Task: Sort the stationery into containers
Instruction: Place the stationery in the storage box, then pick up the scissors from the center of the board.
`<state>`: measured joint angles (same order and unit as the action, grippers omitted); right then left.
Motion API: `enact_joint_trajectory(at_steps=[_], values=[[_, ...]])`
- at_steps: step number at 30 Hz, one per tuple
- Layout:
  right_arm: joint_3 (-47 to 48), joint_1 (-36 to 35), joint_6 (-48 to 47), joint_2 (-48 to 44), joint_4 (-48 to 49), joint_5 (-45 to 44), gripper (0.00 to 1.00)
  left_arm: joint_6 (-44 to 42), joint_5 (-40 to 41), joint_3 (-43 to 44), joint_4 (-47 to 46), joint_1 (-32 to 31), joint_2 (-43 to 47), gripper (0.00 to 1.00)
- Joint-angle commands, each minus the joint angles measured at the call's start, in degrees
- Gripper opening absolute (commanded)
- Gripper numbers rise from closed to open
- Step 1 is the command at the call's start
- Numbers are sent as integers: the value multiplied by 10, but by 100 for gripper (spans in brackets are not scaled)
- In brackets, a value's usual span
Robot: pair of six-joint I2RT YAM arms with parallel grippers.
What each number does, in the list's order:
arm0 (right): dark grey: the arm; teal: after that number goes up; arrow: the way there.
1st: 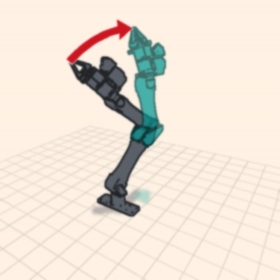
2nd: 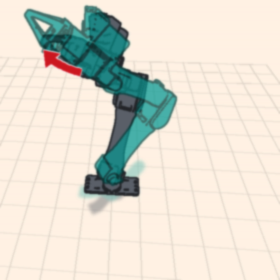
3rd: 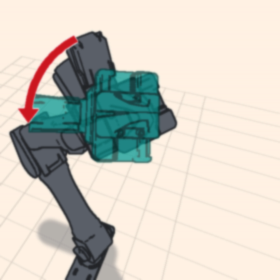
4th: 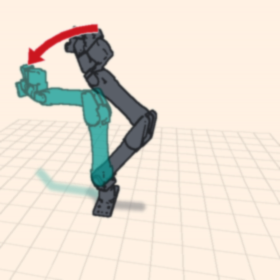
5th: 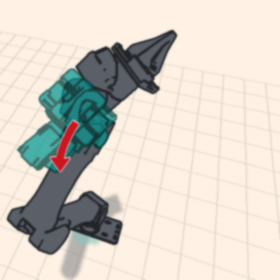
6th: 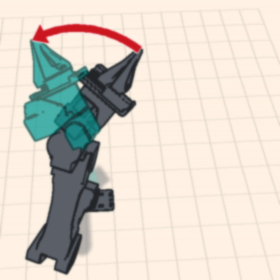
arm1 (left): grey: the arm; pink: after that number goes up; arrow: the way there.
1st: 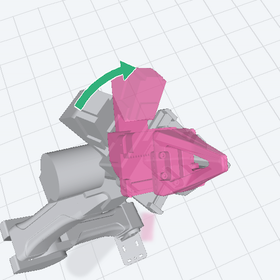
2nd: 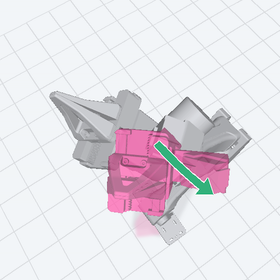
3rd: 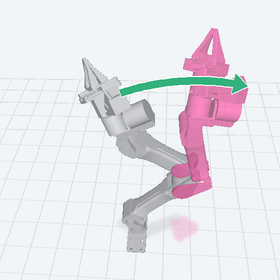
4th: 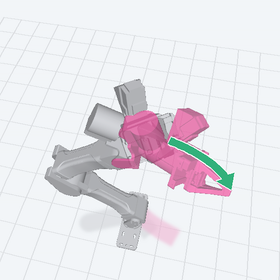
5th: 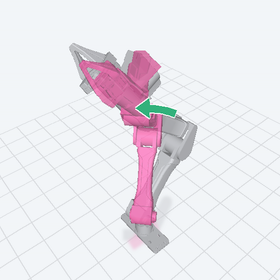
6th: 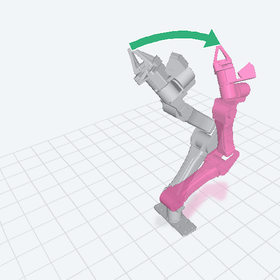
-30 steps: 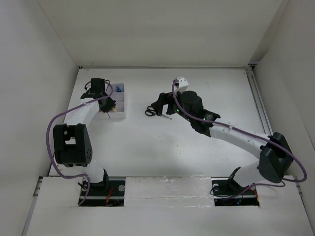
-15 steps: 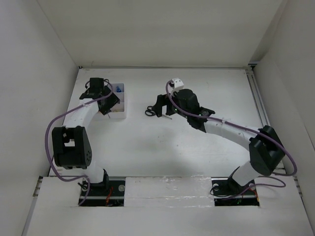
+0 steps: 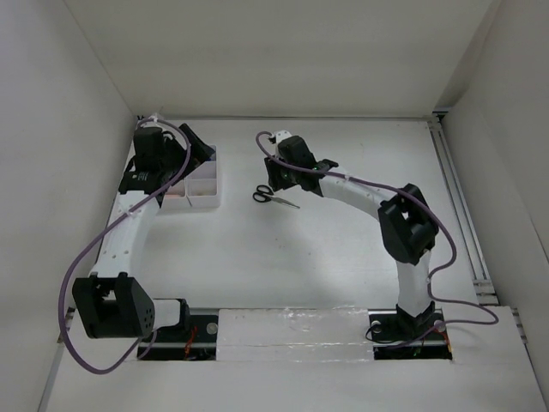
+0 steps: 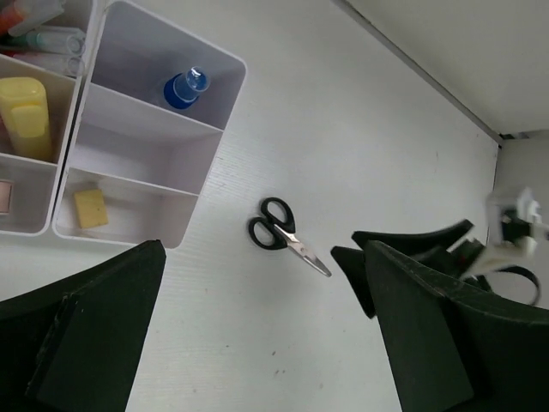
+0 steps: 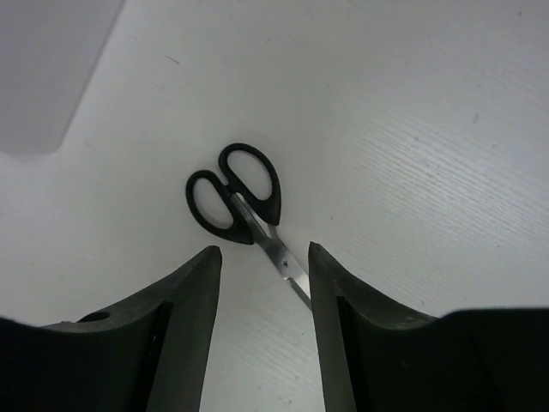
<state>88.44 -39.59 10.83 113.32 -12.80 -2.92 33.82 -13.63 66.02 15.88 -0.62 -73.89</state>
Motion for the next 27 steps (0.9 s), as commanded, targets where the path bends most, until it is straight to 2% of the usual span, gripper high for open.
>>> enact_joint_trajectory(at_steps=[1, 11, 27], values=[[49, 0, -37, 37, -46, -14, 50, -24, -18, -6, -19, 4, 26, 100], [162, -6, -55, 141, -94, -28, 49, -30, -87, -12, -42, 4, 32, 100], [254, -11, -61, 221, -155, -53, 48, -30, -98, -12, -42, 4, 32, 100]])
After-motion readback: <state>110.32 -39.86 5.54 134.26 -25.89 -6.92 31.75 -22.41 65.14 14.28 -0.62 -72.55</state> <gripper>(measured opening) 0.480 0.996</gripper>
